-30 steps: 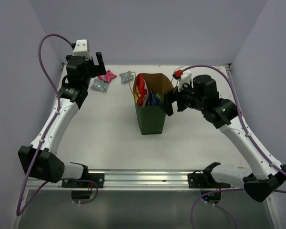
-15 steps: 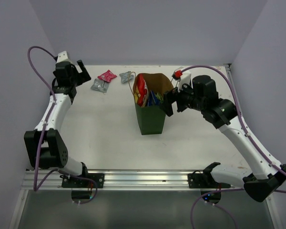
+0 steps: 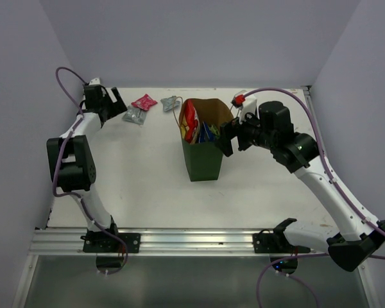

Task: Place the snacks into the paper bag
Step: Pick up the snack from the center of the board.

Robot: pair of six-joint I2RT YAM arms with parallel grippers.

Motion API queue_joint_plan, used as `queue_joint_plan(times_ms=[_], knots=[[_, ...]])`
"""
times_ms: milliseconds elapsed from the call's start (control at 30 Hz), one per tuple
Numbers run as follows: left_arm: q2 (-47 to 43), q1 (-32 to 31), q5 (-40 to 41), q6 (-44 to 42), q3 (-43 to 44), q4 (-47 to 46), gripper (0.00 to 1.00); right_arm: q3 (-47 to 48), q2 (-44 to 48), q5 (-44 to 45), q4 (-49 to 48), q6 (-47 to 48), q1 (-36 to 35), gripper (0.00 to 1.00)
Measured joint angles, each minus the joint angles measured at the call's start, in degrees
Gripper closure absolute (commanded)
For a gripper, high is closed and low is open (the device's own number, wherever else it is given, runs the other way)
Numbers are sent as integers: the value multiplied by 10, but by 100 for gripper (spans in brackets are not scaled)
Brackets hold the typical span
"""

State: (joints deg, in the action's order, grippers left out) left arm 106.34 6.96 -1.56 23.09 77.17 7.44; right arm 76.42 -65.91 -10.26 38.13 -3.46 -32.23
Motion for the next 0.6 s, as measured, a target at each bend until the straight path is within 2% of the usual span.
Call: queue_joint_plan(times_ms=[400,600], knots=[[156,26,-146,-52,134,-29,9,0,-7,1,0,-2,0,1],[216,27,-213,-68,167,-30,22,0,-13,1,0,-2,0,1]])
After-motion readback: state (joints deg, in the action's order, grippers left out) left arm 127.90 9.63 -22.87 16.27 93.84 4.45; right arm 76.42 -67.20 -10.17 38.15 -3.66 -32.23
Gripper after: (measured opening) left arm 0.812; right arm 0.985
